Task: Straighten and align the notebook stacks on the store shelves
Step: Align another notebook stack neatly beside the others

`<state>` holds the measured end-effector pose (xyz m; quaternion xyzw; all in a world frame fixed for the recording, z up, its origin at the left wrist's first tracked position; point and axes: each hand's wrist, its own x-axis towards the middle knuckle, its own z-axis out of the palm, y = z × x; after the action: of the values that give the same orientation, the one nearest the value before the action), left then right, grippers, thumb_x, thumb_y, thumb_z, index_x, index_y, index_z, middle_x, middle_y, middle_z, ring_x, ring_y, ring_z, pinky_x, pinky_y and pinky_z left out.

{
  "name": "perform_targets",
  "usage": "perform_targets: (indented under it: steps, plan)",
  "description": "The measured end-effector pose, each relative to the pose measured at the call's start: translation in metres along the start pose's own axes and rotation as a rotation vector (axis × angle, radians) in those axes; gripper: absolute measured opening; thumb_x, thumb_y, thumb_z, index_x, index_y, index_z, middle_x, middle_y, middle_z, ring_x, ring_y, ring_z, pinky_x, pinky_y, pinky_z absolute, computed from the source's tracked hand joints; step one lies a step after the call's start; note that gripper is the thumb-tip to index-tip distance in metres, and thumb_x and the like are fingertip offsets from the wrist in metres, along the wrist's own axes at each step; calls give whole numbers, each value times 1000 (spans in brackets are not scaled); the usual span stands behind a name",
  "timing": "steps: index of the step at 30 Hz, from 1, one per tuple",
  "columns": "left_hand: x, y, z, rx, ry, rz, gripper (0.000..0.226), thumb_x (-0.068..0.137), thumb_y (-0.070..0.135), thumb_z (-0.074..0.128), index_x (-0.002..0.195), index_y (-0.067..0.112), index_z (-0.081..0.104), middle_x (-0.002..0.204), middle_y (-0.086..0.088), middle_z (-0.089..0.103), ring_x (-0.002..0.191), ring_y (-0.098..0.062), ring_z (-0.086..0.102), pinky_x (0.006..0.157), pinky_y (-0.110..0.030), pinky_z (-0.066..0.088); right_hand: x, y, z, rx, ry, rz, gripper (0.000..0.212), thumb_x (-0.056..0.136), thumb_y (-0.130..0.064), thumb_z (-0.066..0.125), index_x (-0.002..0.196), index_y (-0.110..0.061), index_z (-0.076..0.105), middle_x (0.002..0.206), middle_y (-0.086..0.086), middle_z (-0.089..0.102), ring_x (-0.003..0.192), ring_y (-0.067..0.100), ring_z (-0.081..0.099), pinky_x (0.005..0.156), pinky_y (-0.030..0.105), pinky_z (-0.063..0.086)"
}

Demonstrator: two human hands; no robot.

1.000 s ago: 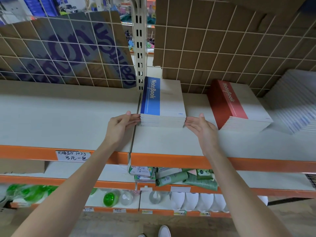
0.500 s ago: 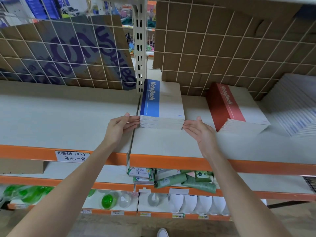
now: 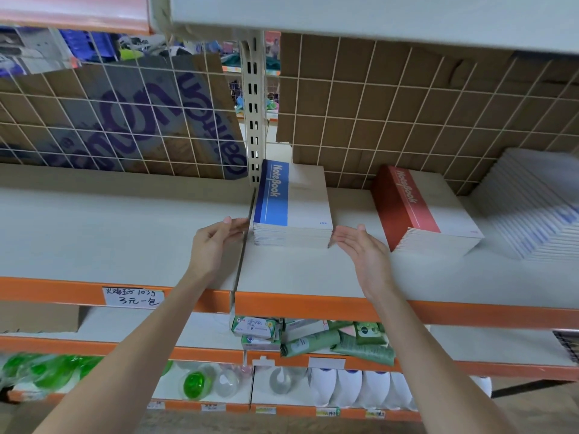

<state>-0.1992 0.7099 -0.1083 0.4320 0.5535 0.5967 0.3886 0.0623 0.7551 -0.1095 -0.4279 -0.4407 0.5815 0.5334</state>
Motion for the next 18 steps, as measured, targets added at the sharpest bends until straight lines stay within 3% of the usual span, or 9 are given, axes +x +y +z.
perform_targets:
  steps: [6,12,18]
  plan:
    - [-2,0,2,12,-67,46,29,101,17,37,115,7,60,105,-3,67,98,-7,66,89,-18,50,-5,-1,-1,5,-34,-9,39,103,-26,35,100,-5,67,102,11,71,104,22,65,98,33,47]
    - [-1,-2,1,22,-90,27,30,101,19,36,116,8,59,111,-5,66,102,-10,64,92,-21,49,-7,-2,-1,9,-60,-4,38,103,-27,36,102,-5,66,105,10,71,106,21,65,99,32,46]
    - [-2,0,1,14,-31,47,31,101,18,37,114,6,62,104,-4,68,97,-9,67,88,-18,51,-7,-2,0,6,-17,-19,39,102,-28,36,102,-3,66,107,15,69,107,23,64,98,31,47]
